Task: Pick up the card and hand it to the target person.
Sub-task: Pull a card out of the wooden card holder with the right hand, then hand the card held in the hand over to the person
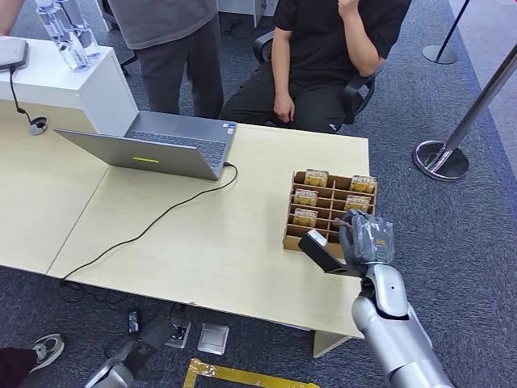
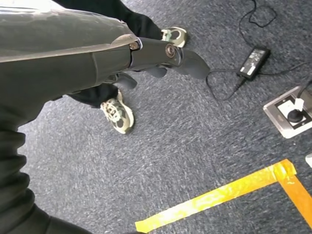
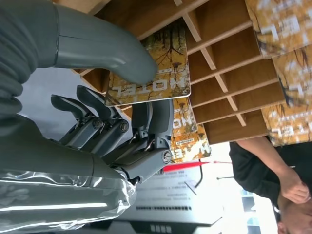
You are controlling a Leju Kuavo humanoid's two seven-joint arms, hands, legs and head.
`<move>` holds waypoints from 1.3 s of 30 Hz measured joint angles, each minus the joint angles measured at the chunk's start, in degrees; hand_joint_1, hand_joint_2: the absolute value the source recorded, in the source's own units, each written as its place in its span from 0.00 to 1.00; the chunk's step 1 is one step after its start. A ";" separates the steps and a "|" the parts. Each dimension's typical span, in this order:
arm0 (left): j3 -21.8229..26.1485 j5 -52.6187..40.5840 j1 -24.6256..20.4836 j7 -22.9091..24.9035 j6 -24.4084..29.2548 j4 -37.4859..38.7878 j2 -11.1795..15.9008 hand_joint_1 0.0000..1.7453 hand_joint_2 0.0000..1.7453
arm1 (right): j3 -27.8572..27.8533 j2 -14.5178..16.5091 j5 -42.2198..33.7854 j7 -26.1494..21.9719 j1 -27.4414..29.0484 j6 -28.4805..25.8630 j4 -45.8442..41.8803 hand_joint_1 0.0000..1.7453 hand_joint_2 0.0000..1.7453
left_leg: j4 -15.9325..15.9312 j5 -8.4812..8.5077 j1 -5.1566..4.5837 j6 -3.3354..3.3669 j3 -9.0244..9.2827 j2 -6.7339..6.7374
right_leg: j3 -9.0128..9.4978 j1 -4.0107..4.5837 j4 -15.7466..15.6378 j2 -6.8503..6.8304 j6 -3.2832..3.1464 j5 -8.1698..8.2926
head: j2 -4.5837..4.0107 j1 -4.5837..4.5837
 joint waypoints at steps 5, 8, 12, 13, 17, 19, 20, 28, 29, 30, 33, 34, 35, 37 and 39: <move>0.01 0.00 0.01 0.18 0.39 0.00 0.00 0.00 1.00 | -3.56 0.88 -8.78 -7.15 0.22 -2.33 -2.14 1.00 1.00 | 0.00 0.00 0.00 0.00 -0.01 0.00 | -0.01 0.00 0.01 0.00 0.00 0.00 | 0.00 -0.01; 0.01 0.00 0.01 0.22 0.43 0.00 0.00 0.00 1.00 | -6.07 1.50 -15.64 -12.45 0.22 -6.13 -5.72 1.00 1.00 | 0.00 0.00 0.00 0.00 -0.01 0.00 | -0.01 0.00 0.02 0.00 0.00 0.00 | 0.00 -0.01; 0.01 -0.05 -0.01 0.64 0.43 0.00 0.00 0.00 1.00 | -10.03 2.57 -22.36 -19.17 0.58 -9.48 -13.77 1.00 1.00 | 0.00 0.00 0.00 0.00 0.01 0.00 | -0.02 0.00 0.02 0.00 0.00 0.00 | 0.00 -0.01; 0.01 -0.09 -0.03 0.73 0.40 0.00 -0.01 0.00 1.00 | -11.20 2.92 -22.97 -20.53 0.79 -9.65 -15.89 1.00 1.00 | 0.00 0.00 0.00 0.00 0.00 0.00 | -0.02 0.00 0.02 0.00 0.00 0.00 | 0.00 -0.01; -0.01 -0.44 -0.22 0.93 0.21 0.00 -0.02 0.00 1.00 | -16.03 5.15 -23.68 -26.56 2.14 -9.80 -23.79 1.00 1.00 | 0.00 0.00 0.00 0.00 -0.02 0.00 | -0.03 0.00 0.02 0.00 0.00 0.00 | 0.00 0.01; -0.02 -0.58 -0.42 0.94 0.08 0.00 -0.02 0.00 1.00 | -18.33 6.62 -23.80 -29.26 2.87 -9.84 -27.91 1.00 1.00 | 0.00 0.00 0.00 0.00 -0.01 0.00 | -0.04 0.00 0.02 0.00 0.00 0.00 | 0.00 -0.01; -0.02 -0.59 -0.53 0.94 0.03 0.00 -0.03 0.00 1.00 | -19.18 7.28 -23.71 -29.89 3.18 -9.85 -29.72 1.00 1.00 | -0.01 0.00 0.00 0.00 -0.01 0.00 | -0.04 0.00 0.02 0.00 0.00 0.00 | 0.00 -0.01; -0.02 -0.59 -0.99 0.75 0.01 0.00 -0.09 0.00 1.00 | -21.51 10.46 -21.57 -30.32 4.69 -9.86 -36.46 1.00 1.00 | -0.01 0.00 0.00 0.00 0.01 0.02 | -0.03 0.00 0.02 0.02 0.00 0.00 | 0.00 -0.02; -0.02 -0.59 -1.01 0.74 -0.02 0.00 -0.09 0.00 1.00 | -21.80 10.74 -21.27 -30.32 4.77 -9.86 -36.69 1.00 1.00 | 0.00 0.00 0.00 0.00 0.01 0.02 | -0.03 0.00 0.02 0.02 0.00 0.00 | 0.00 -0.01; -0.02 -0.59 -1.03 0.75 -0.04 0.00 -0.09 0.00 1.00 | -22.07 10.98 -21.09 -30.32 4.84 -9.86 -36.84 1.00 1.00 | 0.00 0.00 0.00 0.00 0.01 0.02 | -0.03 0.00 0.02 0.02 0.00 0.00 | 0.00 -0.01; -0.02 -0.59 -1.07 0.80 -0.16 0.00 -0.09 0.00 1.00 | -22.67 11.52 -20.62 -30.32 4.95 -9.86 -37.00 1.00 1.00 | 0.00 0.00 0.00 0.00 0.01 0.02 | -0.03 0.00 0.02 0.02 0.00 0.00 | 0.00 -0.02; -0.02 -0.59 -1.08 0.83 -0.20 0.00 -0.09 0.00 1.00 | -22.81 11.67 -20.52 -30.32 4.95 -9.86 -36.98 1.00 1.00 | 0.00 0.00 0.00 0.00 0.00 0.02 | -0.03 0.00 0.02 0.02 0.00 0.00 | 0.00 -0.02; -0.02 -0.59 -1.08 0.86 -0.23 0.00 -0.09 0.00 1.00 | -22.96 11.79 -20.47 -30.32 4.94 -9.86 -36.93 1.00 1.00 | -0.01 0.00 0.00 0.00 0.00 0.02 | -0.04 0.00 0.02 0.02 0.00 0.00 | 0.00 -0.02; -0.02 -0.59 -1.08 0.87 -0.24 0.00 -0.09 0.00 1.00 | -23.29 11.98 -20.52 -30.32 4.92 -9.86 -36.74 1.00 1.00 | -0.01 0.00 0.00 0.00 -0.01 0.02 | -0.04 0.00 0.02 0.02 0.00 0.00 | 0.00 -0.01; -0.02 -0.62 -1.09 0.87 -0.24 0.00 -0.09 0.00 1.00 | -23.61 12.11 -20.50 -30.32 4.88 -9.86 -36.41 1.00 1.00 | -0.01 0.00 0.00 0.00 -0.01 0.02 | -0.04 0.00 0.02 0.02 0.00 0.00 | 0.00 -0.02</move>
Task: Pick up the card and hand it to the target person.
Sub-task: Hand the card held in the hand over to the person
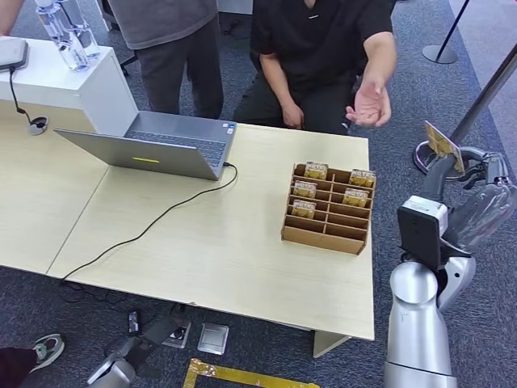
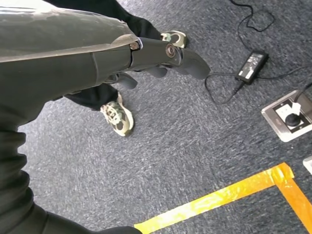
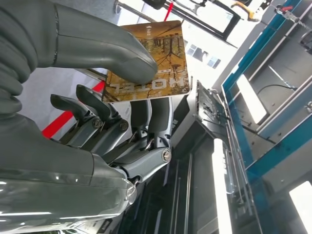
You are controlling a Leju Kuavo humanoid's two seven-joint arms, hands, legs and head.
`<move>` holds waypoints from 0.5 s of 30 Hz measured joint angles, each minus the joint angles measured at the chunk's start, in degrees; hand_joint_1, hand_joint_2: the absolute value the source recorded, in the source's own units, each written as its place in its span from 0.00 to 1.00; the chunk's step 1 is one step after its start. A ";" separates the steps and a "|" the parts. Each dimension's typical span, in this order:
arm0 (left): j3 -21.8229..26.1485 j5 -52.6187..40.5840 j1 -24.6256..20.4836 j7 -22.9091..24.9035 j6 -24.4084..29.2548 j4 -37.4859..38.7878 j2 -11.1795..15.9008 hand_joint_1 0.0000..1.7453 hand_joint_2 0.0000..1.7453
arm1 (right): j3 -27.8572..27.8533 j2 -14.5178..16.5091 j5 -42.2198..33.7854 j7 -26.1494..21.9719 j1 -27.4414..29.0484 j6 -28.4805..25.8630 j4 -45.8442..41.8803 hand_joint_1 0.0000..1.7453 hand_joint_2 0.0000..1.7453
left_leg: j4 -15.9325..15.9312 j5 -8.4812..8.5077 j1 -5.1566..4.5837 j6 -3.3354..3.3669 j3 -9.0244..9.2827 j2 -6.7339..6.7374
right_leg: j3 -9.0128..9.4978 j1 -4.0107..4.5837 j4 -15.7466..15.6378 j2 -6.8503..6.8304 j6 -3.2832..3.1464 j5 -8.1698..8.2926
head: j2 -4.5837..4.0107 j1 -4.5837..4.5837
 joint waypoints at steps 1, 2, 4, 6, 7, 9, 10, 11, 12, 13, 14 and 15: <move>0.00 -0.03 -0.01 -0.01 0.00 0.00 0.00 0.00 1.00 | -0.10 0.04 0.06 0.04 -0.05 0.01 0.24 1.00 1.00 | 0.00 0.00 0.00 0.00 0.00 0.00 | 0.00 0.00 0.00 0.00 0.00 0.00 | 0.00 0.01; 0.00 -0.07 -0.02 -0.05 0.01 0.00 0.00 0.00 1.00 | -0.15 0.06 0.18 0.18 -0.19 0.01 0.66 1.00 1.00 | 0.00 0.00 0.00 0.00 0.00 0.00 | 0.00 0.00 0.00 0.00 0.00 0.00 | 0.00 0.01; -0.01 -0.14 -0.09 -0.23 0.01 0.00 0.00 0.00 1.00 | -0.15 0.06 0.62 0.85 -0.78 0.02 2.14 1.00 1.00 | 0.00 0.00 0.00 0.00 0.00 0.00 | 0.00 0.00 0.00 0.00 0.00 0.00 | 0.00 0.02; -0.03 -0.30 -0.18 -0.48 0.01 0.00 0.00 0.00 1.00 | -0.03 0.08 1.43 1.82 -1.50 0.03 3.87 1.00 1.00 | 0.00 0.01 0.00 0.01 0.00 -0.01 | 0.01 0.00 0.01 0.00 0.00 0.00 | 0.00 0.03; -0.04 -0.42 -0.22 -0.60 0.01 0.00 0.00 0.00 1.00 | 0.07 0.09 1.89 2.39 -1.90 0.04 4.72 1.00 1.00 | 0.00 0.01 0.00 0.01 0.00 -0.01 | 0.01 0.00 0.01 -0.01 0.00 0.00 | 0.00 0.03; -0.10 -0.74 -0.31 -0.75 0.01 0.00 -0.01 0.00 1.00 | 0.32 0.11 2.70 3.71 -3.08 0.05 7.00 1.00 1.00 | 0.00 0.01 0.00 0.01 0.00 0.00 | 0.01 0.00 0.02 0.00 -0.01 0.01 | 0.00 0.02; -0.13 -0.90 -0.40 -0.77 0.01 0.00 -0.02 0.00 1.00 | 0.49 0.11 3.04 4.45 -3.76 0.05 8.34 1.00 1.00 | 0.00 0.02 0.00 0.01 0.00 0.00 | 0.01 0.00 0.02 0.01 -0.01 0.01 | 0.00 0.02; -0.16 -1.07 -0.47 -0.75 0.00 0.00 -0.04 0.00 1.00 | 0.70 0.12 3.38 5.25 -4.47 0.05 9.73 1.00 1.00 | 0.00 0.02 0.00 0.01 0.00 0.00 | 0.01 0.00 0.02 0.00 -0.01 0.01 | 0.00 0.02; -0.20 -1.23 -0.54 -0.73 -0.01 0.00 -0.07 0.00 1.00 | 0.97 0.12 3.77 6.18 -5.23 0.06 11.21 1.00 1.00 | 0.00 0.02 0.00 0.01 0.00 0.00 | 0.01 0.00 0.03 0.01 -0.01 0.01 | 0.00 0.02; -0.22 -1.36 -0.61 -0.69 -0.03 0.00 -0.12 0.00 1.00 | 1.26 0.12 4.24 7.21 -6.01 0.06 12.72 1.00 1.00 | 0.00 0.02 0.00 0.02 0.00 0.00 | 0.00 0.00 0.03 0.01 -0.01 0.01 | 0.00 0.01; -0.27 -1.50 -0.68 -0.62 -0.08 0.00 -0.18 0.00 1.00 | 1.55 0.12 4.76 8.30 -6.82 0.06 14.36 1.00 1.00 | 0.00 0.02 0.00 0.01 0.01 0.00 | 0.00 0.00 0.03 0.02 -0.01 0.01 | 0.00 0.00; -0.34 -1.64 -0.77 -0.52 -0.12 0.00 -0.23 0.00 1.00 | 1.82 0.12 5.28 9.35 -7.61 0.06 16.06 1.00 1.00 | 0.00 0.02 0.00 0.01 0.01 0.00 | 0.00 0.00 0.03 0.02 -0.01 0.01 | 0.00 -0.01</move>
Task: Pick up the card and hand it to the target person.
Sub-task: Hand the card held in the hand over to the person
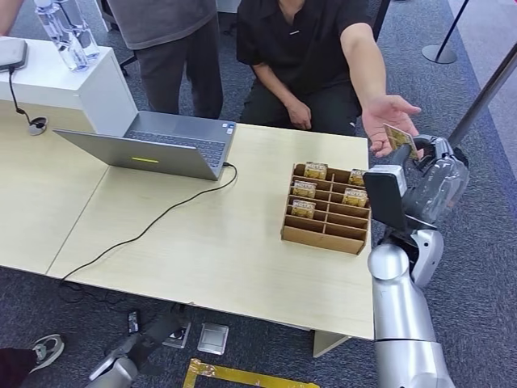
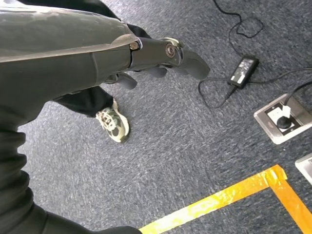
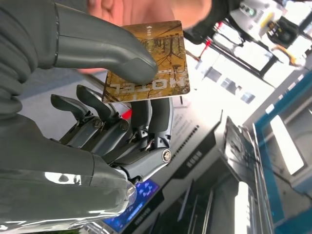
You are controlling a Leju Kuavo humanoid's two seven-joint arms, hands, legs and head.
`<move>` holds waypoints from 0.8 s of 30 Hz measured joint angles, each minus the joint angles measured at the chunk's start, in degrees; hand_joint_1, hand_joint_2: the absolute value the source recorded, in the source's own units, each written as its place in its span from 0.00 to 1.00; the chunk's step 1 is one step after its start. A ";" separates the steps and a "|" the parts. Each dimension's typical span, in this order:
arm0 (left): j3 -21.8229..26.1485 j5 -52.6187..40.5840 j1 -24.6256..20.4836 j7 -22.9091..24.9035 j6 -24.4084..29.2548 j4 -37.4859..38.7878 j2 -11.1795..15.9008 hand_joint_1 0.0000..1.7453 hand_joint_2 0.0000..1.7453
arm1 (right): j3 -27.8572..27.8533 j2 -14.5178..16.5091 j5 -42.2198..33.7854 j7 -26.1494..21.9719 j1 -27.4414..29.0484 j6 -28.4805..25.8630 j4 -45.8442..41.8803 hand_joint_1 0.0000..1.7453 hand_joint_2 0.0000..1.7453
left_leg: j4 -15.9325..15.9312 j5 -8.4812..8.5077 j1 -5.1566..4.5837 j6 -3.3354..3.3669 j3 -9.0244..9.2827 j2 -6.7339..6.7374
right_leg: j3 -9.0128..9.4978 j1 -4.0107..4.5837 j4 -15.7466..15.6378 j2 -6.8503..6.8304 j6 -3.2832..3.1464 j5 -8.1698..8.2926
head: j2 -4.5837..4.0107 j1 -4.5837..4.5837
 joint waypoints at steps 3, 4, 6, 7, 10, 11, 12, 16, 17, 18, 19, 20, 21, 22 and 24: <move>-0.33 -0.51 -0.16 0.45 -0.26 0.00 -0.13 0.00 1.00 | 0.67 -0.03 1.18 2.36 -1.69 0.00 4.39 1.00 1.00 | 0.00 0.00 0.00 0.00 0.00 -0.01 | 0.00 0.00 0.00 -0.01 0.00 0.00 | 0.00 0.02; -0.43 -0.68 -0.20 0.60 -0.40 0.00 -0.16 0.00 1.00 | 0.80 -0.05 1.50 2.85 -2.01 0.00 5.54 1.00 1.00 | 0.00 0.00 0.00 0.00 -0.01 -0.01 | 0.00 0.00 -0.01 0.00 0.00 0.00 | 0.00 0.02; -0.64 -1.03 -0.29 0.89 -0.78 0.00 -0.23 0.00 1.00 | 0.87 -0.08 2.42 3.58 -2.30 0.00 7.30 1.00 1.00 | 0.00 0.00 0.00 0.00 -0.01 -0.01 | -0.01 0.00 -0.01 0.00 0.00 0.00 | 0.00 0.02; -0.80 -1.22 -0.32 1.01 -0.94 0.00 -0.25 0.00 1.00 | 0.86 -0.08 2.98 3.92 -2.33 0.00 7.94 1.00 1.00 | 0.00 0.00 0.00 0.00 -0.02 -0.01 | -0.01 0.00 -0.01 -0.01 0.00 0.00 | 0.00 0.02; -1.30 -1.72 -0.45 1.51 -1.44 0.00 -0.26 0.00 1.00 | 0.74 -0.09 4.79 5.05 -2.28 -0.01 9.16 1.00 1.00 | 0.00 0.00 0.00 0.00 -0.02 0.00 | -0.03 0.00 -0.01 -0.01 0.00 0.00 | 0.00 0.02; -1.37 -1.84 -0.48 1.64 -1.59 0.00 -0.27 0.00 1.00 | 0.70 -0.09 5.30 5.39 -2.26 -0.02 9.42 1.00 1.00 | 0.00 0.00 0.00 0.00 -0.02 0.00 | -0.03 0.00 -0.02 0.00 0.00 0.00 | 0.00 0.02; -1.42 -1.96 -0.50 1.69 -1.70 0.00 -0.27 0.00 1.00 | 0.66 -0.09 5.71 5.66 -2.24 -0.02 9.61 1.00 1.00 | 0.00 0.00 0.00 0.00 -0.02 0.00 | -0.03 0.00 -0.02 0.00 0.00 0.00 | 0.00 0.03; -2.18 -3.50 -0.51 1.64 -1.55 0.00 -0.27 0.00 1.00 | 0.33 -0.16 6.75 6.22 -2.07 -0.04 10.13 1.00 1.00 | 0.00 0.00 0.00 0.00 -0.01 0.00 | -0.04 0.00 -0.02 0.00 0.00 0.00 | 0.00 0.02; -2.57 -4.12 -0.53 1.66 -1.38 0.00 -0.27 0.00 1.00 | 0.12 -0.19 7.01 6.33 -1.97 -0.04 10.18 1.00 1.00 | 0.00 0.00 0.00 0.00 -0.01 0.00 | -0.04 0.00 -0.02 0.00 0.00 0.00 | 0.00 0.02; -2.96 -4.61 -0.59 1.75 -1.23 0.00 -0.27 0.00 1.00 | -0.12 -0.24 7.21 6.38 -1.84 -0.04 10.19 1.00 1.00 | 0.00 0.00 0.00 0.00 -0.01 0.00 | -0.03 0.00 -0.02 0.00 0.00 0.00 | 0.00 0.02; -3.33 -4.92 -0.67 1.87 -1.13 0.00 -0.27 0.00 1.00 | -0.36 -0.30 7.43 6.40 -1.69 -0.04 10.19 1.00 1.00 | 0.00 0.00 0.00 0.00 -0.01 0.00 | -0.03 0.00 -0.02 0.00 0.00 0.00 | 0.00 0.02; -3.65 -5.10 -0.77 2.02 -1.07 0.00 -0.27 0.00 1.00 | -0.60 -0.37 7.63 6.39 -1.51 -0.04 10.18 1.00 1.00 | 0.00 0.00 0.00 0.00 -0.01 0.00 | -0.03 0.00 -0.02 0.00 0.00 0.00 | 0.00 0.03; -3.88 -5.14 -0.89 2.13 -1.01 0.00 -0.27 0.00 0.75 | -0.80 -0.45 7.79 6.34 -1.35 -0.05 10.16 0.83 1.00 | 0.01 0.00 0.00 0.00 -0.01 0.00 | -0.03 0.00 -0.02 0.00 0.00 0.00 | 0.00 0.03; -4.04 -5.08 -1.00 2.19 -0.95 0.00 -0.27 0.00 0.50 | -1.03 -0.52 7.92 6.28 -1.22 -0.05 10.11 0.67 1.00 | 0.01 0.00 0.00 0.00 -0.01 0.00 | -0.03 0.00 -0.02 0.00 0.00 0.00 | 0.00 0.03; -4.14 -4.65 -1.21 2.24 -0.80 0.00 -0.27 0.00 0.00 | -1.61 -0.61 8.08 6.07 -1.06 -0.07 9.96 0.17 1.00 | 0.01 0.00 0.00 0.00 -0.01 0.00 | -0.03 0.00 -0.02 0.00 0.00 0.00 | 0.00 0.03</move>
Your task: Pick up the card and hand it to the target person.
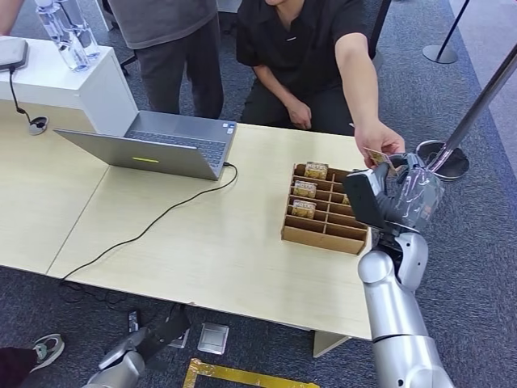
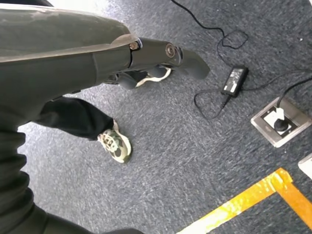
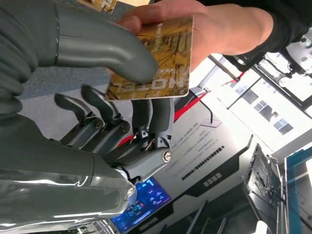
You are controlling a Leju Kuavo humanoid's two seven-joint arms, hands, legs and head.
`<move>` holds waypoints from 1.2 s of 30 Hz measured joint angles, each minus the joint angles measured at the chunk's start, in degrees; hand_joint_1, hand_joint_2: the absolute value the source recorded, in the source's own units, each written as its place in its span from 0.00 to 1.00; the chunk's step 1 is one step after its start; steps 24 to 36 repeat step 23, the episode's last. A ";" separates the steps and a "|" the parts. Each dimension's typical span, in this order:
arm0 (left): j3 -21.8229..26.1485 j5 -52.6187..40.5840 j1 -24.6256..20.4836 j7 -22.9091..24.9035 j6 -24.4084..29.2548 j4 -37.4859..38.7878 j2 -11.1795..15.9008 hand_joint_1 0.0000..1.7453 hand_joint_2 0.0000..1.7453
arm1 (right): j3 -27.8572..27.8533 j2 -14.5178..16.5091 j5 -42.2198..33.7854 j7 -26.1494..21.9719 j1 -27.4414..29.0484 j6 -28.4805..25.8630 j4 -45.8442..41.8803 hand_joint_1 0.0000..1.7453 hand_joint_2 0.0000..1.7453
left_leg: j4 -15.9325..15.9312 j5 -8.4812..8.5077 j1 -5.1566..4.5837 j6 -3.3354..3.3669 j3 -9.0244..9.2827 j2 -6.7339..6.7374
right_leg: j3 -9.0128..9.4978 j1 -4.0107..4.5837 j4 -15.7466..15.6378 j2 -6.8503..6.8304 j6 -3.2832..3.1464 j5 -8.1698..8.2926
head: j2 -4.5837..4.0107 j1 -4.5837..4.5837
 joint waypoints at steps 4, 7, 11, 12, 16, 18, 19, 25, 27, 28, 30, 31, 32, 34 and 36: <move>0.04 0.58 -0.23 0.49 -0.22 0.00 0.00 0.00 0.00 | -1.41 -0.03 0.53 -0.82 0.46 0.00 -0.73 0.00 0.50 | 0.00 0.00 0.00 0.00 -0.01 0.00 | 0.00 0.00 0.00 0.00 0.00 0.00 | 0.00 -0.01; 0.04 0.60 -0.26 0.58 -0.56 0.00 0.00 0.00 0.00 | -3.04 0.03 0.54 -2.64 1.06 0.00 -2.30 0.00 0.00 | 0.00 0.00 0.00 0.00 -0.01 0.00 | -0.01 0.00 0.00 0.00 0.00 0.00 | 0.00 0.01; 0.04 0.60 -0.23 0.67 -1.06 0.00 0.00 0.00 0.00 | -6.37 0.50 0.47 -5.49 2.32 0.00 -5.70 0.00 0.00 | 0.00 0.00 0.00 0.00 -0.02 0.00 | -0.01 0.00 0.00 0.00 0.00 0.00 | 0.00 0.01; 0.04 0.61 -0.22 0.68 -1.11 0.00 0.00 0.00 0.00 | -7.15 0.58 0.55 -6.12 2.59 0.00 -6.44 0.00 0.00 | 0.00 0.00 0.00 0.00 -0.02 0.00 | -0.01 0.00 0.00 0.00 0.00 0.00 | 0.00 0.00; 0.11 0.98 -0.17 0.60 -0.81 0.00 0.00 0.00 0.00 | -11.51 1.35 -0.39 -11.59 4.27 0.00 -11.43 0.00 0.00 | 0.01 0.00 0.00 0.00 -0.02 -0.03 | -0.01 0.00 -0.01 -0.02 0.00 0.00 | 0.00 -0.03; 0.19 1.19 -0.11 0.49 -0.53 0.00 0.00 0.00 0.00 | -14.60 1.81 -2.55 -14.18 5.61 0.00 -15.32 0.00 0.00 | 0.00 0.00 0.00 0.00 -0.02 -0.07 | -0.01 0.00 -0.02 -0.04 0.00 0.00 | 0.00 -0.05; 0.23 1.34 -0.06 0.47 -0.35 0.00 0.00 0.00 0.00 | -15.99 1.91 -4.26 -14.84 6.53 0.00 -17.56 0.00 0.00 | 0.00 0.00 0.00 0.00 -0.03 -0.08 | -0.01 0.00 -0.02 -0.05 0.00 0.00 | 0.00 -0.04; 0.38 2.06 0.29 0.47 0.36 0.00 0.00 0.00 0.00 | -20.34 1.87 -11.14 -15.31 10.94 -0.02 -26.18 0.00 0.00 | 0.00 -0.01 -0.01 0.00 -0.04 -0.07 | -0.03 0.00 -0.07 -0.04 0.01 -0.01 | 0.00 -0.02; 0.38 2.06 0.29 0.47 0.36 0.00 0.00 0.00 0.00 | -20.34 1.87 -11.14 -15.31 10.94 -0.02 -26.18 0.00 0.00 | 0.00 -0.01 -0.01 0.00 -0.04 -0.07 | -0.03 0.00 -0.07 -0.04 0.01 -0.01 | 0.00 -0.02; 0.38 2.06 0.29 0.47 0.36 0.00 0.00 0.00 0.00 | -20.34 1.87 -11.14 -15.31 10.94 -0.02 -26.18 0.00 0.00 | 0.00 -0.01 -0.01 0.00 -0.04 -0.07 | -0.03 0.00 -0.07 -0.04 0.01 -0.01 | 0.00 -0.02; 0.38 2.06 0.29 0.47 0.36 0.00 0.00 0.00 0.00 | -20.34 1.87 -11.14 -15.31 10.94 -0.02 -26.18 0.00 0.00 | 0.00 -0.01 -0.01 0.00 -0.04 -0.07 | -0.03 0.00 -0.07 -0.04 0.01 -0.01 | 0.00 -0.02; 0.38 2.06 0.29 0.47 0.36 0.00 0.00 0.00 0.00 | -20.34 1.87 -11.14 -15.31 10.94 -0.02 -26.18 0.00 0.00 | 0.00 -0.01 -0.01 0.00 -0.04 -0.07 | -0.03 0.00 -0.07 -0.04 0.01 -0.01 | 0.00 -0.02; 0.38 2.06 0.29 0.47 0.36 0.00 0.00 0.00 0.00 | -20.34 1.87 -11.14 -15.31 10.94 -0.02 -26.18 0.00 0.00 | 0.00 -0.01 -0.01 0.00 -0.04 -0.07 | -0.03 0.00 -0.07 -0.04 0.01 -0.01 | 0.00 -0.02; 0.38 2.06 0.29 0.47 0.36 0.00 0.00 0.00 0.00 | -20.34 1.87 -11.14 -15.31 10.94 -0.02 -26.18 0.00 0.00 | 0.00 -0.01 -0.01 0.00 -0.04 -0.07 | -0.03 0.00 -0.07 -0.04 0.01 -0.01 | 0.00 -0.02; 0.38 2.06 0.29 0.47 0.36 0.00 0.00 0.00 0.00 | -20.34 1.87 -11.14 -15.31 10.94 -0.02 -26.18 0.00 0.00 | 0.00 -0.01 -0.01 0.00 -0.04 -0.07 | -0.03 0.00 -0.07 -0.04 0.01 -0.01 | 0.00 -0.02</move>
